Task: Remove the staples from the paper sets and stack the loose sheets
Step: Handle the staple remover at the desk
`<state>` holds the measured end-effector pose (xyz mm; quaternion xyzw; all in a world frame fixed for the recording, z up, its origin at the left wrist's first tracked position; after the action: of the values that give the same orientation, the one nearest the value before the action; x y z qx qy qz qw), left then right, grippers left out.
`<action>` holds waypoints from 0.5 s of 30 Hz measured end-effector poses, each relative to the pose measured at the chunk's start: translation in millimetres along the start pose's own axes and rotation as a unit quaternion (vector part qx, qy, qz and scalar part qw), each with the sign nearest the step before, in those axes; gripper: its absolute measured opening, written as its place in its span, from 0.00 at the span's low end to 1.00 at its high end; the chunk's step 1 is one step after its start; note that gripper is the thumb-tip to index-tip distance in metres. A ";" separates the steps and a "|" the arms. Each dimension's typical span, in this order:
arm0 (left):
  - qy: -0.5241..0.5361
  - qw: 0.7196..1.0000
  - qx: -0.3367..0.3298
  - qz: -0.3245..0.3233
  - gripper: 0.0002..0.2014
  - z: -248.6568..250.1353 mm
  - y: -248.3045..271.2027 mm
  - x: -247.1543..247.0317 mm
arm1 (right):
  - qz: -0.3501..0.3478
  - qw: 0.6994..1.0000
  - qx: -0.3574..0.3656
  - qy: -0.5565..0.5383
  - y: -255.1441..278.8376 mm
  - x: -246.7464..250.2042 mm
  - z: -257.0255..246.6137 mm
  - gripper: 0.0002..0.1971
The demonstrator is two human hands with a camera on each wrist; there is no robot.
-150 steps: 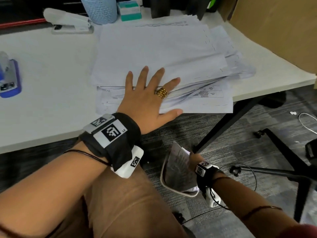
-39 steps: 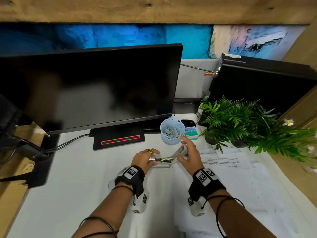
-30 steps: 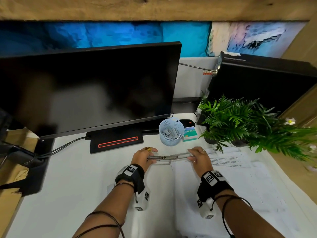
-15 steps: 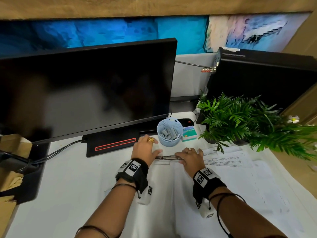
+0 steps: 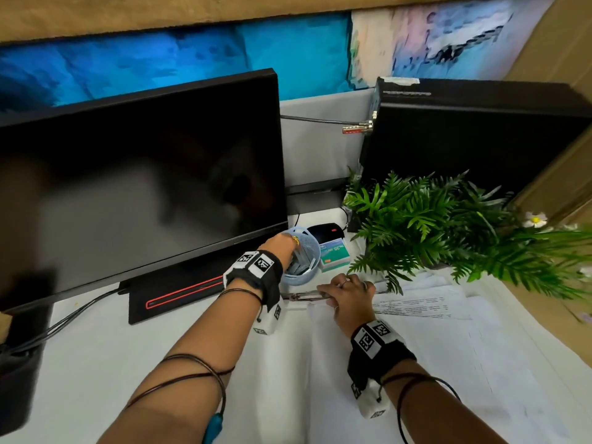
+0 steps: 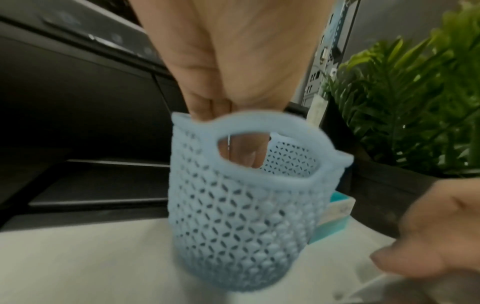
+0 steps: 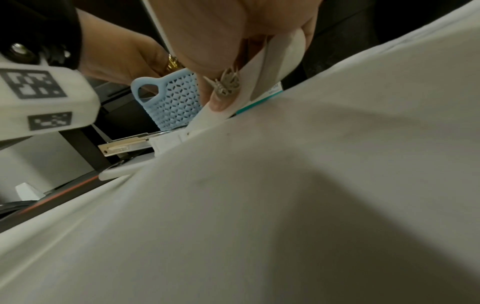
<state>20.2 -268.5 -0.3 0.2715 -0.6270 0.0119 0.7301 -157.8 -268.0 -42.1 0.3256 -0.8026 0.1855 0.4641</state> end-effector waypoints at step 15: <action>-0.075 0.997 -0.011 -0.005 0.14 13.0 -13.3 -15.0 | 0.012 0.999 0.011 -0.033 2.5 -3.1 5.0 0.26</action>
<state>9.9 -280.4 -18.3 0.2668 -0.6784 -0.0189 0.6843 -161.6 -268.1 -47.2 0.3269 -0.8193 0.1889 0.4316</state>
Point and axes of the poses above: each hand's wrist, its own y-axis away from the middle knuckle, its own x-axis out of the back of the hand, z = x × y, the point moved 4 cm from there along -y, towards the middle knuckle, and after that the axes turned 11 degrees about -y, right-handed, at the moved point
